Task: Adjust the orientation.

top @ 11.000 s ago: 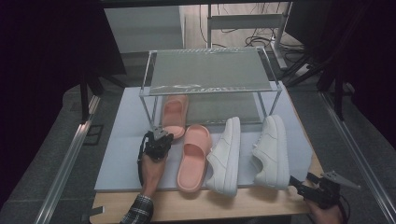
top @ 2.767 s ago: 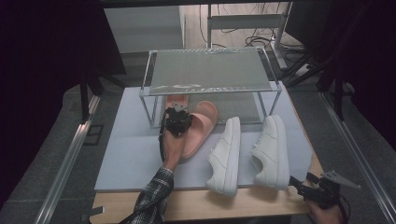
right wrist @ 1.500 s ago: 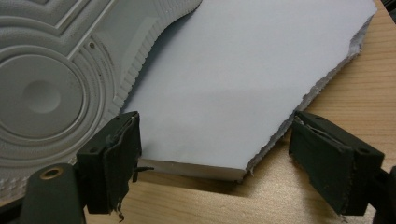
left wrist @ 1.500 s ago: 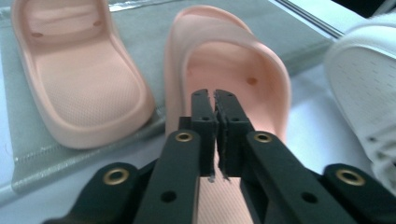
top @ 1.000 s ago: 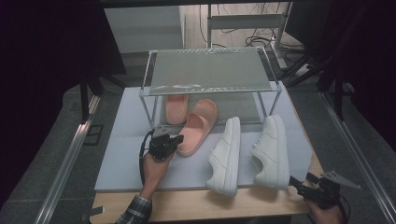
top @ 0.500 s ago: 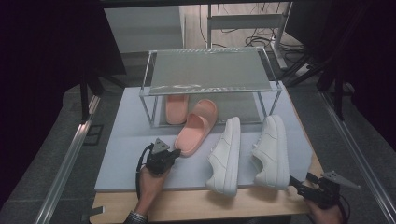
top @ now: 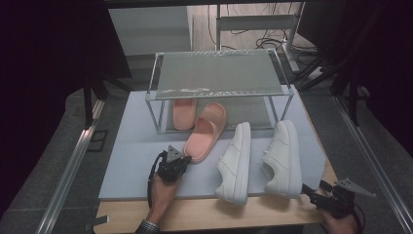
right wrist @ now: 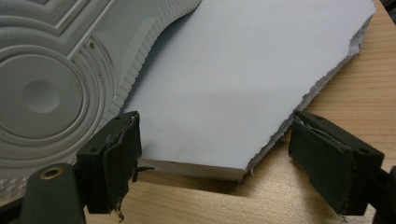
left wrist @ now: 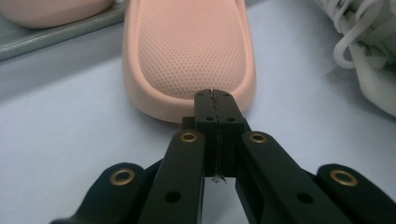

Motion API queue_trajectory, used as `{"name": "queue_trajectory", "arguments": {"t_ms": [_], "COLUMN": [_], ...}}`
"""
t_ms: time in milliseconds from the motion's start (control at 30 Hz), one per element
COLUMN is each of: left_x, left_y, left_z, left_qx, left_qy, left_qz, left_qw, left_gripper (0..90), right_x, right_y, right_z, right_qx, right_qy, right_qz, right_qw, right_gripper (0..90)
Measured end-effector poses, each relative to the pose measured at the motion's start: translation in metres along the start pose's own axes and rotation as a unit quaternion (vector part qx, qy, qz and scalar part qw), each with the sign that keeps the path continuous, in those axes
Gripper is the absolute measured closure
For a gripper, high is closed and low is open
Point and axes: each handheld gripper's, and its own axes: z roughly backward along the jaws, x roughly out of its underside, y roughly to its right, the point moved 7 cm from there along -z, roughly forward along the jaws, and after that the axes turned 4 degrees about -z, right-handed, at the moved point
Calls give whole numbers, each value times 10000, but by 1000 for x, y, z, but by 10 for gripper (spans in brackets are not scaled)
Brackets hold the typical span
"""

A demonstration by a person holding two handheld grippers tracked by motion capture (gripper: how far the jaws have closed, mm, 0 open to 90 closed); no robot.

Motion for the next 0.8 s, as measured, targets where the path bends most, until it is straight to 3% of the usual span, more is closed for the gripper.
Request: {"name": "queue_trajectory", "arguments": {"t_ms": [800], "left_x": [-29], "left_y": [31], "left_z": [-33], "left_qx": [187], "left_qy": [52], "left_qz": [-165], "left_qw": [9997], "left_gripper": [898], "right_x": [0], "right_y": [0], "right_z": [0], "right_qx": [-1], "right_qy": [-2], "right_qz": [11], "right_qw": [10000], "right_gripper": [171]}}
